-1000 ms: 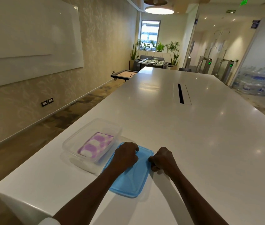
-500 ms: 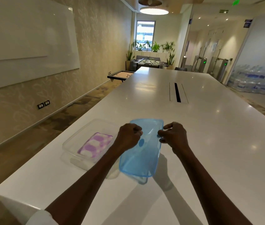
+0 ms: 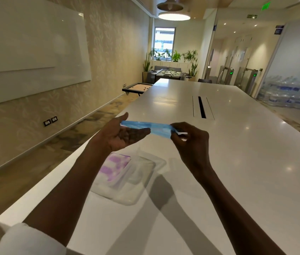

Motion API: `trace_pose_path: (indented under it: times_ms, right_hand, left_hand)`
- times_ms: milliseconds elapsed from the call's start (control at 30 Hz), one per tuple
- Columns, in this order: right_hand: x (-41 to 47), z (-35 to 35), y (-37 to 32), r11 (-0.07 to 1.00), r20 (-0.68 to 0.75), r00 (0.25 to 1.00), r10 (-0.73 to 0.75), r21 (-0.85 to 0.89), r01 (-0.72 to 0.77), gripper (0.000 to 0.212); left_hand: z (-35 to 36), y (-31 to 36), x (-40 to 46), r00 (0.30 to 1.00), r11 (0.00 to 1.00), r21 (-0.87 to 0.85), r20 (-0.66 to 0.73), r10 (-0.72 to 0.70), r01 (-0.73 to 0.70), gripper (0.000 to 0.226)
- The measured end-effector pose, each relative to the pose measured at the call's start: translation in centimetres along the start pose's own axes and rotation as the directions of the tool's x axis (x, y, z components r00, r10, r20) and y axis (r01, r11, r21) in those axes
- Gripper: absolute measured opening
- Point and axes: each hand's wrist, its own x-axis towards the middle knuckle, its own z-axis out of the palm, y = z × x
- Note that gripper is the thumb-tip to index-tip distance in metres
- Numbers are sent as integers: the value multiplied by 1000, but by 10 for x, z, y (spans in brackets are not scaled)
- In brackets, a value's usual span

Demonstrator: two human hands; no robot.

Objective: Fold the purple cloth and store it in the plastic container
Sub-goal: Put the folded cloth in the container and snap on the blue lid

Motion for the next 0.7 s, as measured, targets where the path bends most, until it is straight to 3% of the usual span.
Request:
trace_pose_path:
  times_ms: [133, 267, 433, 567, 700]
  right_hand:
    - [-9, 17, 10, 999, 91, 996, -18, 33, 15, 33]
    - [-17, 32, 18, 992, 222, 969, 113, 30, -123, 49]
    - [-20, 52, 25, 946, 153, 938, 311, 47, -321, 24]
    - [-18, 66, 28, 738, 237, 775, 586, 238, -631, 28]
    - [-25, 76, 25, 566, 353, 653, 670, 326, -757, 46]
  left_hand:
    - [-20, 9, -1, 994, 989, 127, -75, 81, -71, 11]
    - [-41, 12, 0, 995, 962, 269, -79, 68, -45, 17]
    - [-62, 10, -5, 992, 960, 279, -123, 24, 12, 23]
    - [-74, 11, -13, 993, 953, 301, -120, 14, 23, 29]
    - [-86, 14, -21, 978, 909, 417, -189, 93, -6, 32]
